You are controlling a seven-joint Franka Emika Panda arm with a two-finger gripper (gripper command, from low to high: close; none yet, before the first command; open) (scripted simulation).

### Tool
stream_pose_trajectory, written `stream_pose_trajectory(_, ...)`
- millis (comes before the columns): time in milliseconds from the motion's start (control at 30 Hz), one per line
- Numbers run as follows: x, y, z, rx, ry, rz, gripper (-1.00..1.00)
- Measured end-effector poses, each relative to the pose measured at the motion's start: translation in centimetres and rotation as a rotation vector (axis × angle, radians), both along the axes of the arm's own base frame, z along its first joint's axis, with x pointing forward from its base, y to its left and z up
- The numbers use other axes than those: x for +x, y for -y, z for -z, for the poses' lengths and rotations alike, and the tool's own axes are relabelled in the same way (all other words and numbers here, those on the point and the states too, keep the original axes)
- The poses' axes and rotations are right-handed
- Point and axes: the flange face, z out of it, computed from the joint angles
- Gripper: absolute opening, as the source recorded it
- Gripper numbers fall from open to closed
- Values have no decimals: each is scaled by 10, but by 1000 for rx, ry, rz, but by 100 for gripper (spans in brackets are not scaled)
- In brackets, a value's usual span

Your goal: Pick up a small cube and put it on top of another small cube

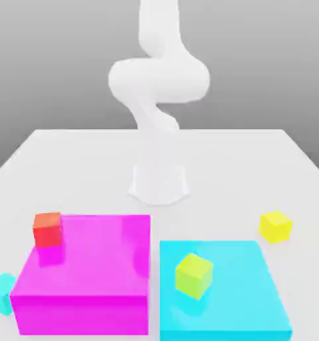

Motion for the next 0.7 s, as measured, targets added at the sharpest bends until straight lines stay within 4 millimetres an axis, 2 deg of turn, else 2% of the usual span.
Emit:
stream_pose_trajectory(67,17,-40,49,-7,-72,-37,0)
stream_pose_trajectory(133,25,-77,99,-15,-141,-72,0)
stream_pose_trajectory(200,24,-111,149,-25,-210,-106,0)
stream_pose_trajectory(300,9,-157,224,-43,-315,-156,0)
stream_pose_trajectory(367,-11,-184,275,-58,-388,-191,0)
stream_pose_trajectory(433,-40,-207,325,-77,-465,-226,0)
stream_pose_trajectory(500,-79,-226,377,-99,-548,-265,0)
stream_pose_trajectory(567,-126,-239,426,-126,-635,-305,0)
stream_pose_trajectory(600,-149,-242,446,-140,-673,-323,0)
stream_pose_trajectory(633,-164,-246,457,-149,-691,-344,0)
stream_pose_trajectory(700,-175,-251,470,-153,-703,-360,0)
